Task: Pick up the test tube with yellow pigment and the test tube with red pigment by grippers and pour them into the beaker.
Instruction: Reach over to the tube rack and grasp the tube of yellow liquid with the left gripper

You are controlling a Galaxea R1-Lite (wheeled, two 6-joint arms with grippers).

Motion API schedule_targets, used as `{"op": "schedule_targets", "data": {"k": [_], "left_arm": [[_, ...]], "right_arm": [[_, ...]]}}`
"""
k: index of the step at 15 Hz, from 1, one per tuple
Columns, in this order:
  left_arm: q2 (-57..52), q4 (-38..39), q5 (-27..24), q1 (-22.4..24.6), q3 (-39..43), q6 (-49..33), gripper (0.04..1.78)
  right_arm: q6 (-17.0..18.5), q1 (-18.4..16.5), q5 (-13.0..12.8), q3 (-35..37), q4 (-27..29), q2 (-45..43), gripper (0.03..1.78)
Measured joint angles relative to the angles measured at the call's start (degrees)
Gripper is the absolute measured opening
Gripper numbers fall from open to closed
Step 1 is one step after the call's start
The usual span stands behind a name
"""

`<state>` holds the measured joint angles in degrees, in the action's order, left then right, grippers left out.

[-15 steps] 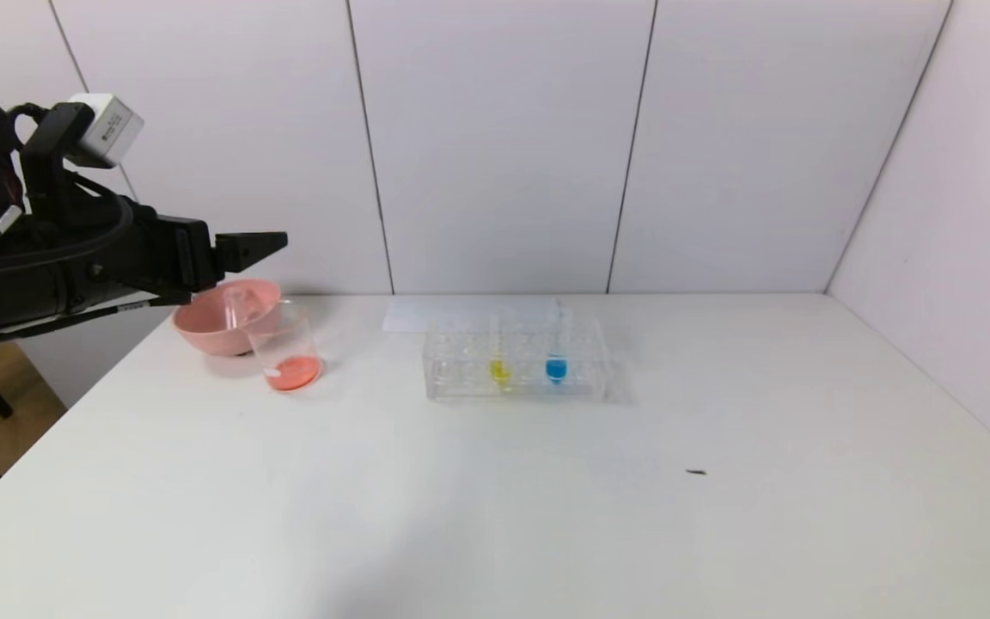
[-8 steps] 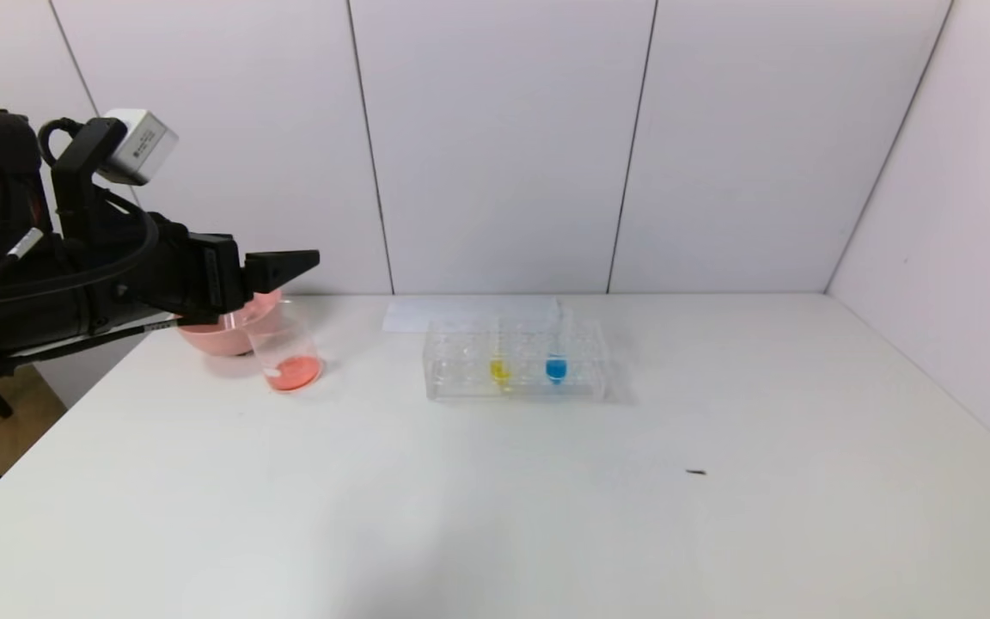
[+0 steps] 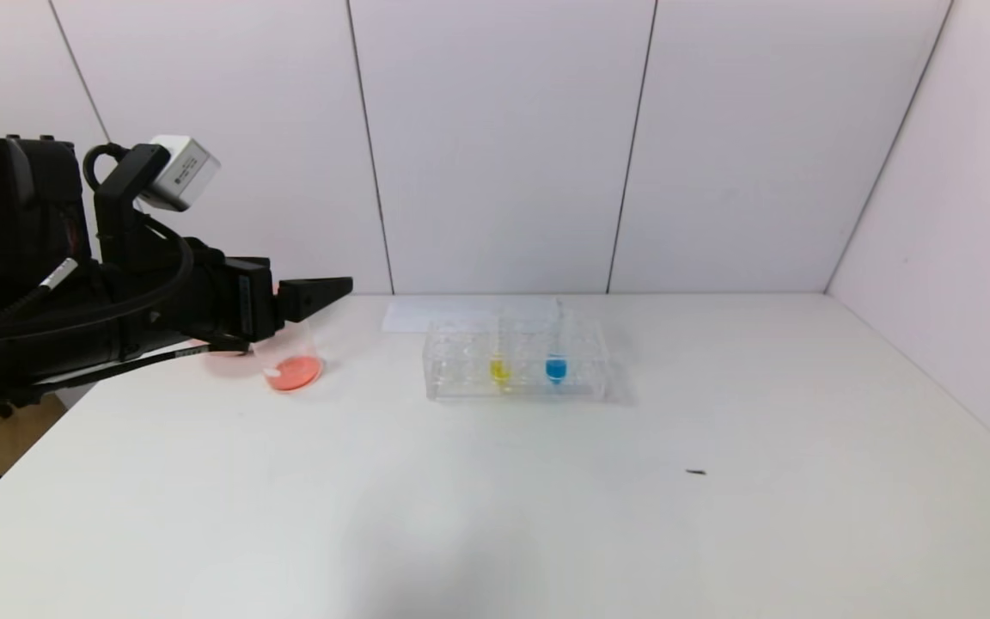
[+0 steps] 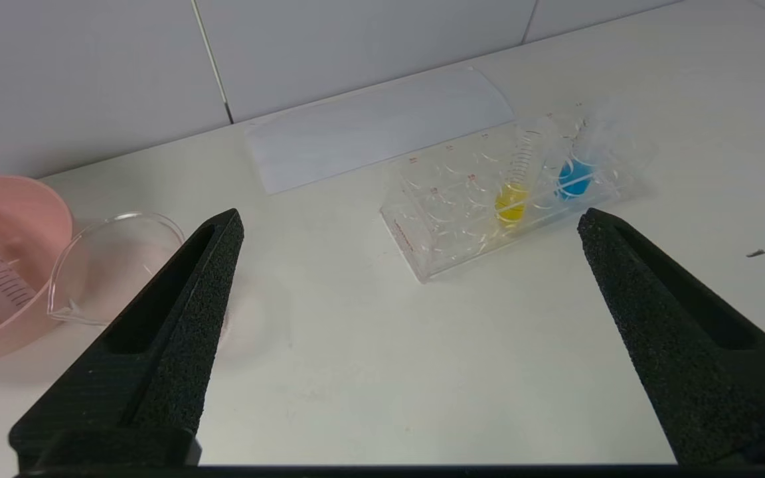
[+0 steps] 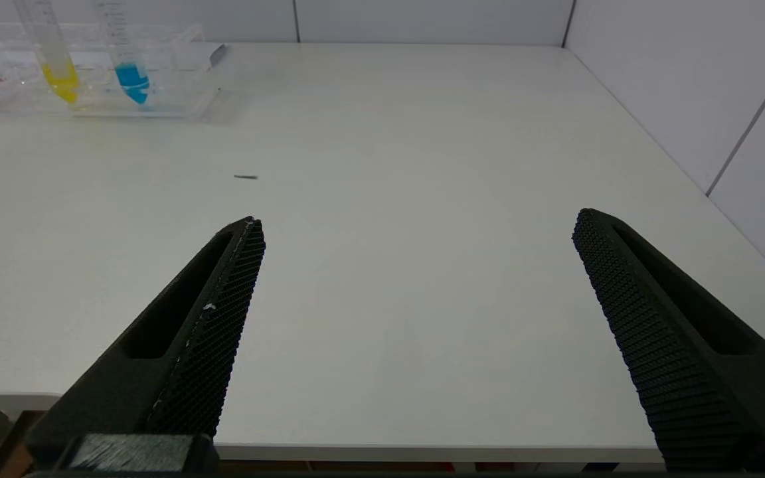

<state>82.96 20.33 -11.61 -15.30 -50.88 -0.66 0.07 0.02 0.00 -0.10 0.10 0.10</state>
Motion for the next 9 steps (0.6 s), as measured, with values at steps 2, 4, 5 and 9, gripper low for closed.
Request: {"op": "schedule_targets", "data": {"k": [2, 4, 5, 9], "left_arm": [[-0.07, 0.00, 0.06, -0.52, 0.30, 0.04, 1.76], [-0.13, -0.02, 0.06, -1.07, 0.61, 0.09, 1.76], [-0.16, 0.00, 0.09, -1.56, 0.80, 0.17, 1.76], [0.11, -0.07, -0.16, -3.00, 0.96, 0.73, 1.76]], "right_arm": [[0.00, 0.00, 0.00, 0.00, 0.00, 0.00, 1.70], [0.00, 0.00, 0.00, 0.00, 0.00, 0.00, 1.70], [0.02, 0.00, 0.00, 0.00, 0.00, 0.00, 1.70], [0.00, 0.02, 0.00, 0.00, 0.00, 0.00, 1.70]]}}
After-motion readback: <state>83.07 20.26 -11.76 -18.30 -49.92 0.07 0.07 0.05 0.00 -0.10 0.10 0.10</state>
